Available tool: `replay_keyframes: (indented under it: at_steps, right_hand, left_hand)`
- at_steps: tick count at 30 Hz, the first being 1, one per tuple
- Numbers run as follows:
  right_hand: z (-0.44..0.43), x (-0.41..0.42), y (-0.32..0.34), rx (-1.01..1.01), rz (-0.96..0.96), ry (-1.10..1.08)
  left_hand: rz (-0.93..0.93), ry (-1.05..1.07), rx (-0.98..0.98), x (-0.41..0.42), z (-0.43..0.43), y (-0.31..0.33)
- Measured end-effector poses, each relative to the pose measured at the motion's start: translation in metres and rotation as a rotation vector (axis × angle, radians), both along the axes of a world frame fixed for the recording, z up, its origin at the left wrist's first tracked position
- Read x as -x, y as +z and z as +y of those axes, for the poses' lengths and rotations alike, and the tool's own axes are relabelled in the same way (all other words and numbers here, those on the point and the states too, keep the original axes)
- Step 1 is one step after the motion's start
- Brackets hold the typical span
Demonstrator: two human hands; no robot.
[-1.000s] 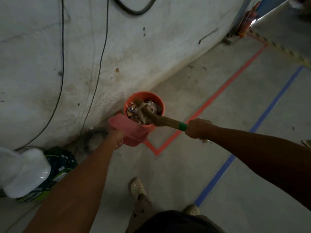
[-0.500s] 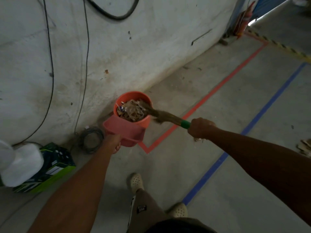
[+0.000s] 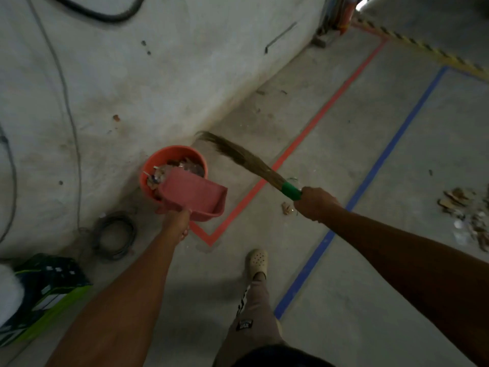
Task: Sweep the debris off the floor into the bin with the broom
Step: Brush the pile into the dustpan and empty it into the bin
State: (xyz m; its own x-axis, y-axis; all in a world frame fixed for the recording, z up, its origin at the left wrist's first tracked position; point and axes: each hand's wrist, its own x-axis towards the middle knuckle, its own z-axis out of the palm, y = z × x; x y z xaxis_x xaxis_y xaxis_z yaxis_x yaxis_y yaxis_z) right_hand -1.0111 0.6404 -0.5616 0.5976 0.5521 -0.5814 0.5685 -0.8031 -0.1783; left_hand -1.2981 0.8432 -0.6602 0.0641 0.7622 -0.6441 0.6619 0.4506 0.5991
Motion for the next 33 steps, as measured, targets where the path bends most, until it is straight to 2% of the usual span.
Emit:
replay_keyframes:
  at_steps: [4, 10, 17, 21, 26, 30, 33]
  right_hand:
    - [-0.007, -0.042, -0.042, -0.013, 0.178, -0.269]
    - [-0.034, -0.1, -0.147, 0.087, 0.3, -0.498]
    - [-0.074, -0.132, -0.324, 0.178, 0.475, -0.547]
    - [-0.084, -0.169, -0.42, 0.121, 0.509, -0.558]
    - [-0.121, -0.241, -0.513, 0.005, 0.479, -0.764]
    - [-0.173, -0.296, -0.551, -0.097, 0.446, -1.002]
    - [-0.23, -0.346, -0.555, -0.148, 0.391, -1.237]
  left_hand:
    - [0.016, -0.086, 0.067, -0.073, 0.011, -0.036]
    - [0.119, -0.205, 0.102, -0.163, 0.011, -0.117]
    - [0.235, -0.329, 0.153, -0.242, -0.014, -0.243]
    - [0.257, -0.417, 0.106, -0.288, -0.036, -0.305]
    - [0.31, -0.487, 0.069, -0.338, -0.067, -0.376]
    - [0.357, -0.559, 0.057, -0.382, -0.101, -0.405]
    - [0.346, -0.651, 0.056, -0.431, -0.135, -0.412]
